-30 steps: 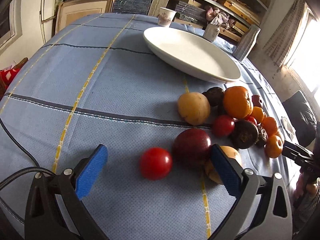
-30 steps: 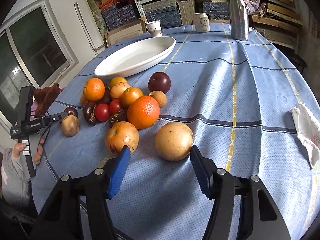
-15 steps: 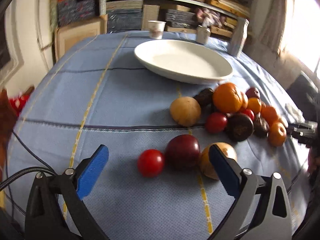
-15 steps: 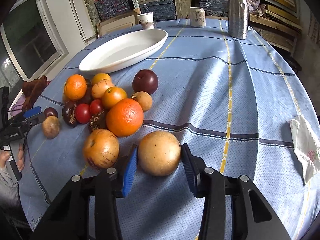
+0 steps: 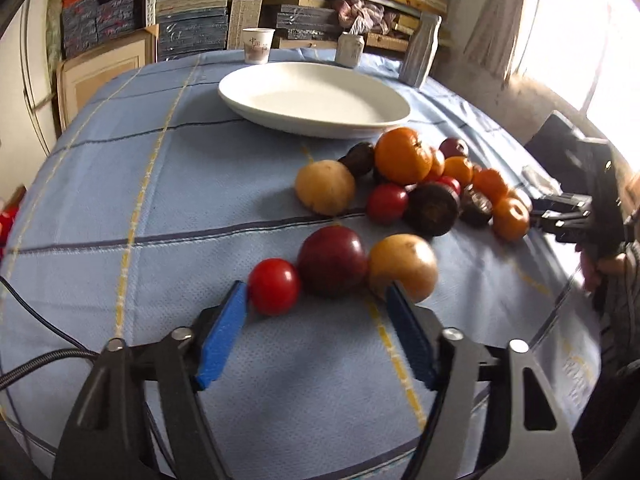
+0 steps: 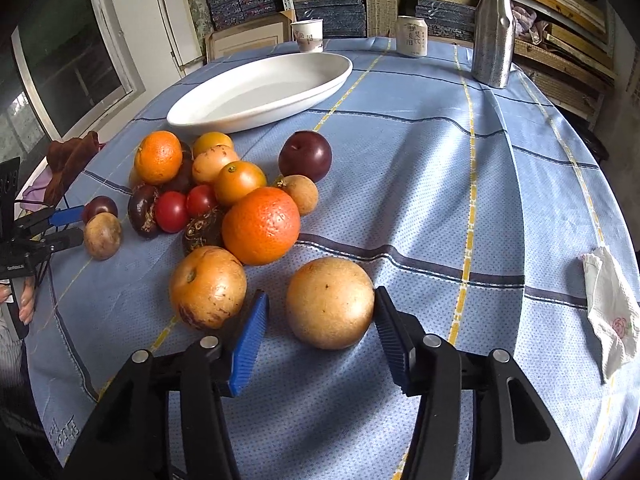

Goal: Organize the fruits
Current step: 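Close the left tool on the red tomato while the right tool grips the pale round fruit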

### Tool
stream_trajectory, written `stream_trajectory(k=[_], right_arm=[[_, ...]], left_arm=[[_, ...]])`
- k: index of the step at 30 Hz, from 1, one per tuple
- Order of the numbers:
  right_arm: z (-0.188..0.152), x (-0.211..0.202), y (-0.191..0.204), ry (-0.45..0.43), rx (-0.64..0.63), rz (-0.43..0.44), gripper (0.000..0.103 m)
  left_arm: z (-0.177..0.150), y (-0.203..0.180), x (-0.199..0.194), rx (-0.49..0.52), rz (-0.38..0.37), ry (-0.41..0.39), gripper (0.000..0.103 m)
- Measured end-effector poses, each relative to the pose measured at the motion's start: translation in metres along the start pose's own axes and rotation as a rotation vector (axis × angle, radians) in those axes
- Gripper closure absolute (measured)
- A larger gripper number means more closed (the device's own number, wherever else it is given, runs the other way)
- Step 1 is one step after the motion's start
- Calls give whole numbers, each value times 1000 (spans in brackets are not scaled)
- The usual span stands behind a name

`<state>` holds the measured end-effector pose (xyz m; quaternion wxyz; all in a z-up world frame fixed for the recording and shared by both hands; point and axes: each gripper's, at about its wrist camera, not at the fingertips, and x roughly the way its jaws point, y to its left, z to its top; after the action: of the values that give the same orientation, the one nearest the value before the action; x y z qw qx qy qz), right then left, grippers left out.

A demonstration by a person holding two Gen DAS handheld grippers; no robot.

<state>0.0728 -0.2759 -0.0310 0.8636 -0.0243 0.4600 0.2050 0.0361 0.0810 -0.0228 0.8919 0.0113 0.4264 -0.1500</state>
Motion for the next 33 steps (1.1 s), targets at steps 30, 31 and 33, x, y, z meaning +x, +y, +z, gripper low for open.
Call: stream_trajectory(k=[30, 31, 33], right_arm=[[1, 0, -7, -8, 23, -2, 60], [1, 0, -7, -8, 23, -2, 60], [1, 0, -7, -8, 23, -3, 60]], left_arm=[[11, 35, 1, -71, 37, -47, 46], [12, 30, 1, -42, 69, -54, 46], [17, 30, 2, -32, 91, -58, 46]])
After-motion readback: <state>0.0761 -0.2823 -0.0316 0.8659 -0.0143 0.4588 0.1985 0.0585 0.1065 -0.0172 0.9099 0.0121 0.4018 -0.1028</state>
